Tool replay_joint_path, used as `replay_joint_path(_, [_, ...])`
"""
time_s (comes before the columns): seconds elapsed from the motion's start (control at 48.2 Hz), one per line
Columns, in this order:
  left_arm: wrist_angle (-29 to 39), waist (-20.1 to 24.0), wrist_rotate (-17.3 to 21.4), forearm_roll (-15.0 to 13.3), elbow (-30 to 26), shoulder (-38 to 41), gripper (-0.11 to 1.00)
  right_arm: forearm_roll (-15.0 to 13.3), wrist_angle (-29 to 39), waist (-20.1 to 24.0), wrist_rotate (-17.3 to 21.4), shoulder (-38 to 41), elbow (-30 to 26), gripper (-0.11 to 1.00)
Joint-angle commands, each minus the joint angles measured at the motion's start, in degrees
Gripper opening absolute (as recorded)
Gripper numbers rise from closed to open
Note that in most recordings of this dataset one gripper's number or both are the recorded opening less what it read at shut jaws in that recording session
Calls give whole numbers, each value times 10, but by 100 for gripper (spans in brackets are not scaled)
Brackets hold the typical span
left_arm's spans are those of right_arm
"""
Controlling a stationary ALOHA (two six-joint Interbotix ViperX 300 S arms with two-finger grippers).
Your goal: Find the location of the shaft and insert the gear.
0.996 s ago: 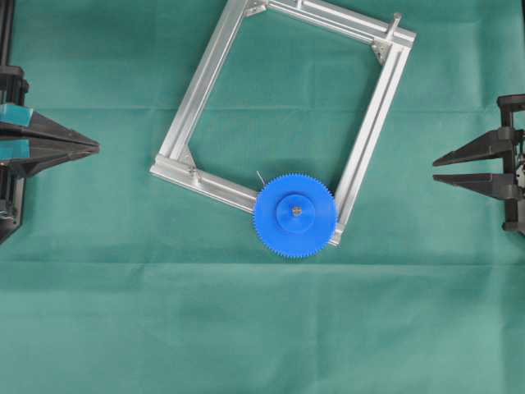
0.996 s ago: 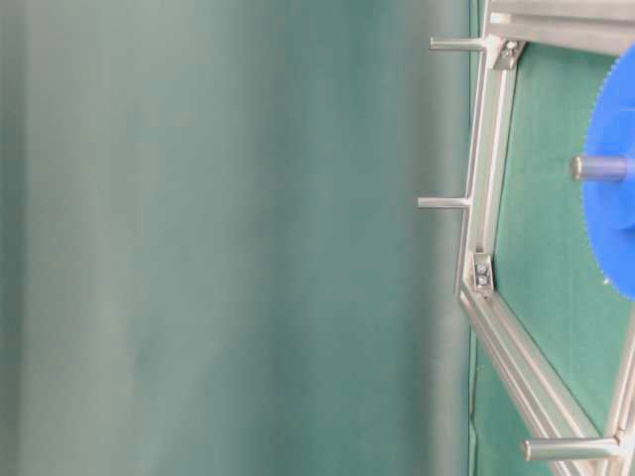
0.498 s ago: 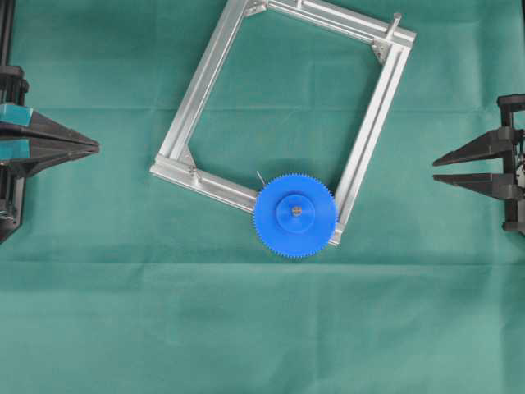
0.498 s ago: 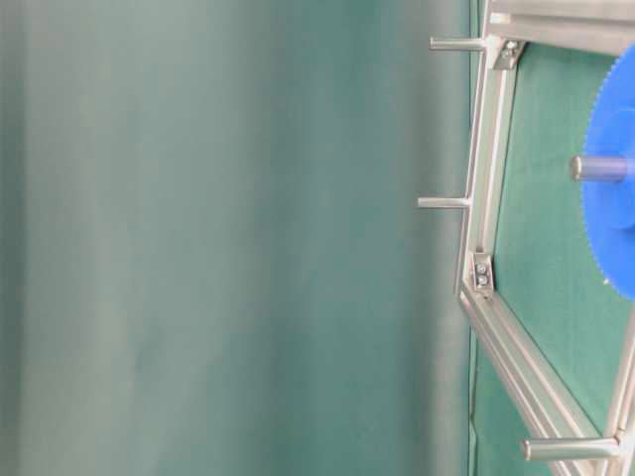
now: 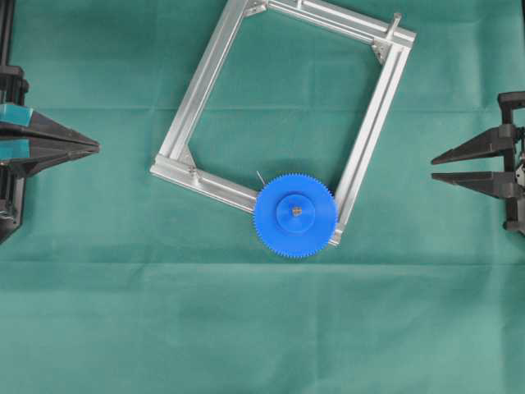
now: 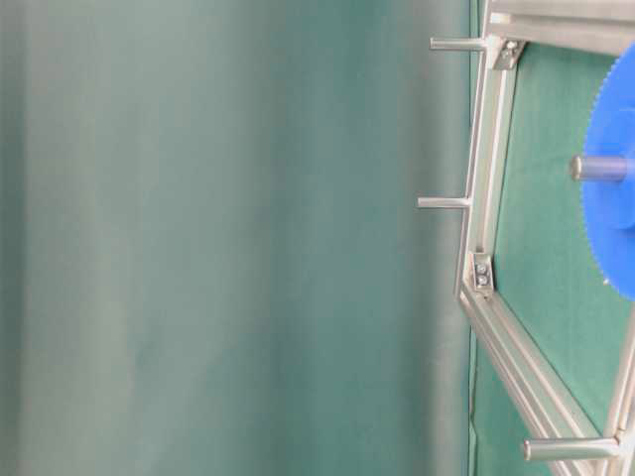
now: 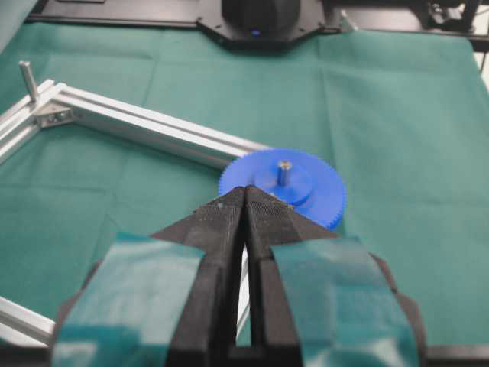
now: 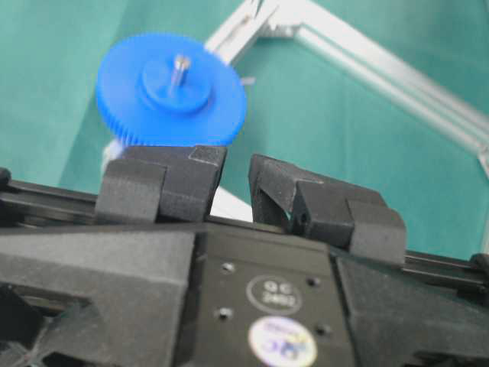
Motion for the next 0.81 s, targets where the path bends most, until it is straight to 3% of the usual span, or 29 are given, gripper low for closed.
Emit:
replay_joint_path(0.0, [-5, 1, 0, -1, -10, 4, 1, -1, -11, 0, 1, 13, -22, 26])
replay_joint_path(0.789, [-1, 1, 0, -1, -9, 4, 1, -1, -11, 0, 0, 83, -23, 26])
